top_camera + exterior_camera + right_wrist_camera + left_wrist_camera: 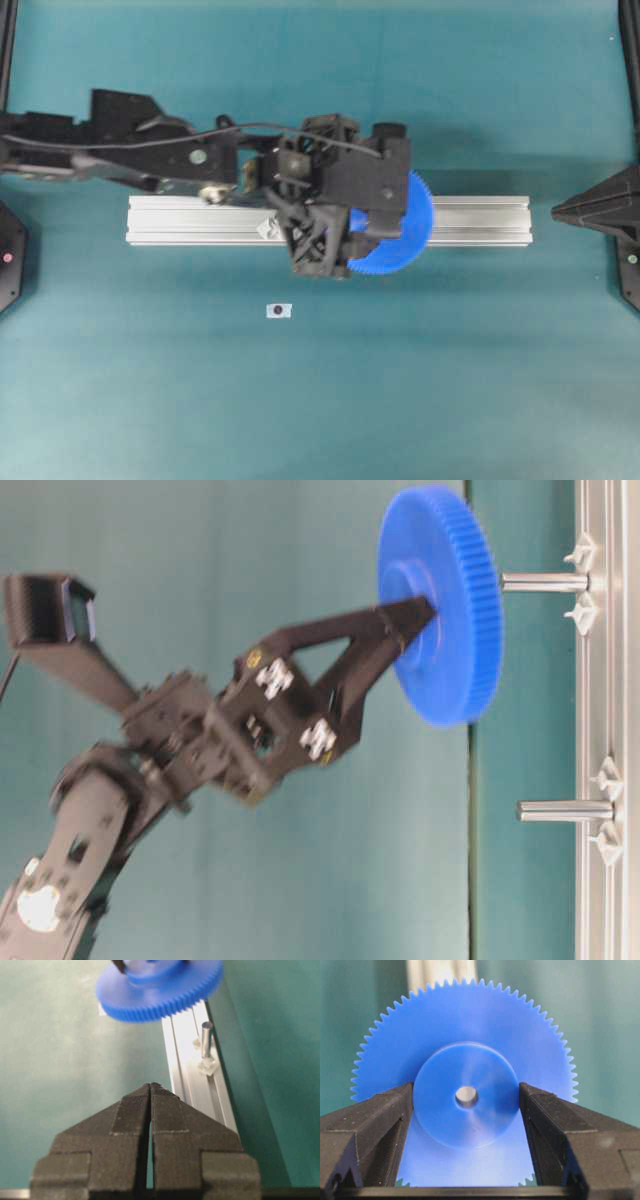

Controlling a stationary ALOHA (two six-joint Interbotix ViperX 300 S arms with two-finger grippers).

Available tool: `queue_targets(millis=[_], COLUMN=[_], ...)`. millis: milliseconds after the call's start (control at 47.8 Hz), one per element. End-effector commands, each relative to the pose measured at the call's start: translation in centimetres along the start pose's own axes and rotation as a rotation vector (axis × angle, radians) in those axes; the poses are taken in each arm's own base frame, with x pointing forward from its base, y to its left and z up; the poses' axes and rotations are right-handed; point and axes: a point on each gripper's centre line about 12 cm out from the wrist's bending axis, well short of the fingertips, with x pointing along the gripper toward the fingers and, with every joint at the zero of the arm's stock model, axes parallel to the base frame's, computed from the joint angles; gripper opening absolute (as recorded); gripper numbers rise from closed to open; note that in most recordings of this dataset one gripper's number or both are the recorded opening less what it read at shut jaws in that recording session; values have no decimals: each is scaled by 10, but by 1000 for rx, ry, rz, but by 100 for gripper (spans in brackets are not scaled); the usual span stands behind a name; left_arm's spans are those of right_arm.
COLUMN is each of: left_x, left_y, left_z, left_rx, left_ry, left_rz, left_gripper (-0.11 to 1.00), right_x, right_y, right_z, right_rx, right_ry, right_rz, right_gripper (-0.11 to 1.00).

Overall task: Find the location of the shaft and insert the large gear.
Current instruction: 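Lift the blue gear and swing it over the rail, then carry the gear right along the rail toward the right shaft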

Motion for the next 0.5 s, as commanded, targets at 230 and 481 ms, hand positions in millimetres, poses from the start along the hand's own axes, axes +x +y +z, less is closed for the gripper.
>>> queue_targets(millis=[230,481], left_x=[11,18], left_y=[13,23], left_z=[19,15], left_rx=[66,60], left_ry=[-45,-35], left_rz=[27,42], left_gripper=[72,72], right_x=[-2,-4], right_y=[-1,-2], right_z=[5,4], right_rx=[8,10], right_ry=[-23,-16], right_rz=[-7,-12], right_gripper=[0,0])
